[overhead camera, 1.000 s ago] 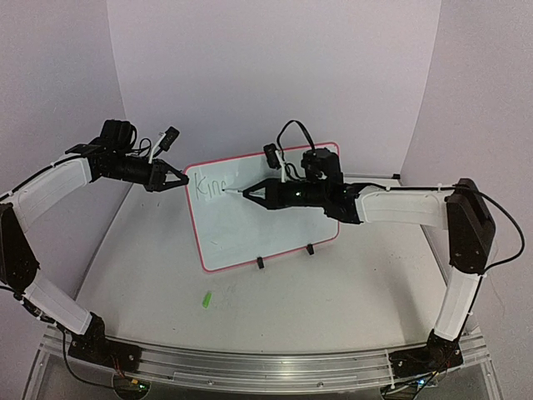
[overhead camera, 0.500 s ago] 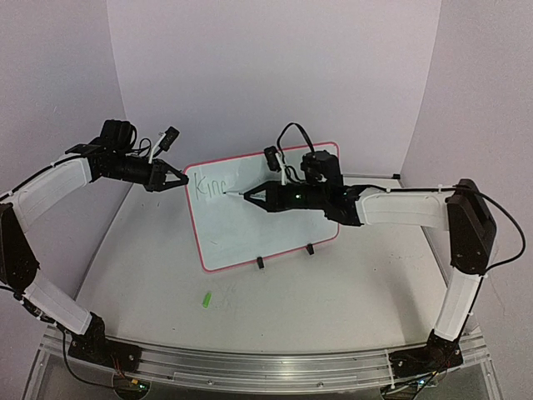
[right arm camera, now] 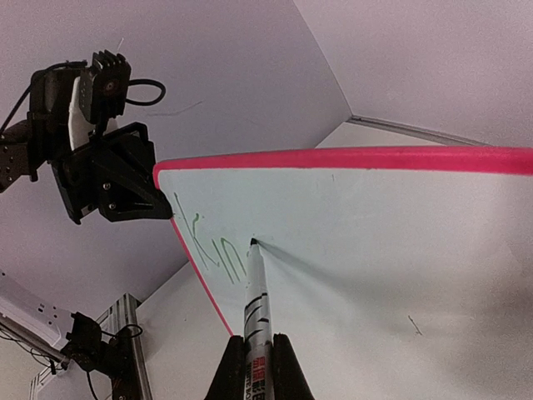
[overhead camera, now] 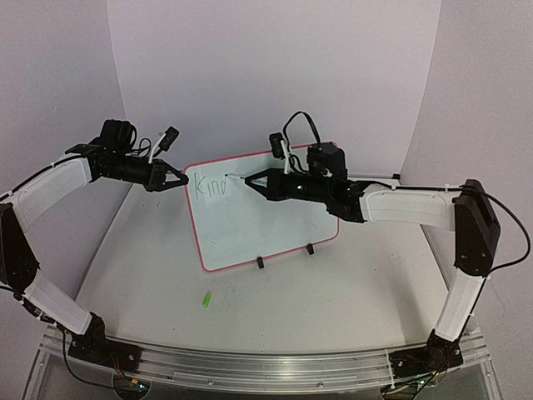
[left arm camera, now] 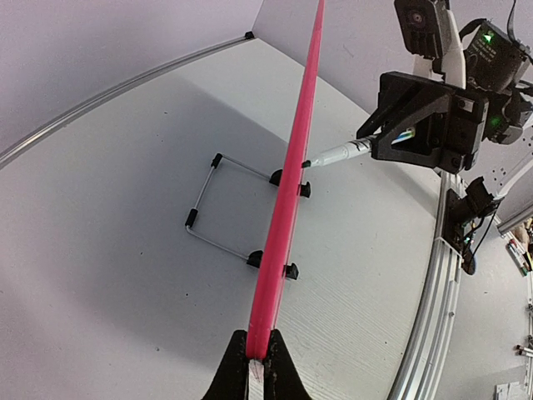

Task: Write a sentence on the whiteboard

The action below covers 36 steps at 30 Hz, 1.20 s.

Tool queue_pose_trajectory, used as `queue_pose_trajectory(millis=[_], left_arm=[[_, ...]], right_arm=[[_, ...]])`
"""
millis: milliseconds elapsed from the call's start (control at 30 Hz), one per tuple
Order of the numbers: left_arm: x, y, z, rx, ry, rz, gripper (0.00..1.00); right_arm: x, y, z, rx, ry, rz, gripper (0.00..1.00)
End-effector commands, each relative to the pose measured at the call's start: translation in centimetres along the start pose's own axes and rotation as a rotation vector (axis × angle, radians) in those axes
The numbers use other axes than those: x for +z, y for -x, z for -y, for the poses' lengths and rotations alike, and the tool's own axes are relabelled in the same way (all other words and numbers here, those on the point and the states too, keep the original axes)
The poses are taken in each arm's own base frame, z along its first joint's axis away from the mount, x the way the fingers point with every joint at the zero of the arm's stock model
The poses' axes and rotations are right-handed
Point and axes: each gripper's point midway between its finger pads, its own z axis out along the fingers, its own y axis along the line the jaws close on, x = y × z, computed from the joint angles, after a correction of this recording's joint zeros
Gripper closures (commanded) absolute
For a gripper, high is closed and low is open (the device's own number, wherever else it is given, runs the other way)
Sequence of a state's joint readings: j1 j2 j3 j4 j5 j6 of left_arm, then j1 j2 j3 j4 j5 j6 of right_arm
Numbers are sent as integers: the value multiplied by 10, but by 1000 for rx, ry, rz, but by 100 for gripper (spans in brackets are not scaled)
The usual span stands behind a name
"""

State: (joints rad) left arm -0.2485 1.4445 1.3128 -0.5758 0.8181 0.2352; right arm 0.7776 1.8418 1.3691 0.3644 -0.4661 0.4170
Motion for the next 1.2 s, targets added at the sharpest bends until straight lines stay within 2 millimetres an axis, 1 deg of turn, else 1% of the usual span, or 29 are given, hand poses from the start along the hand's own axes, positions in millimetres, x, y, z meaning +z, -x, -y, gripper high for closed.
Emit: queue_pose_trajectory(millis=[0,200,333,467,633,967,1167], left_arm=[[-14,21,18,73,-27,68,100],[-14,21,18,75,-27,69,100],[-14,22,18,76,-28,69,100],[-14,21,18,75,-28,69,100],[-14,21,18,76,-28,69,100],[-14,21,18,76,-27,69,100],[-14,22,19,77,-27,71,100]], right_arm=[[-11,52,-12,-41,-7,144,100],[-8,40,-7,-26,-4,117,100],[-5,25,-3,-8,3,80,100],[-2,8,6,12,-7,42,100],[1,-8,14,32,-20,7,100],[1,-31,26,57,-49,-42,100],[-4,-36,28,59,-66,-51,100]])
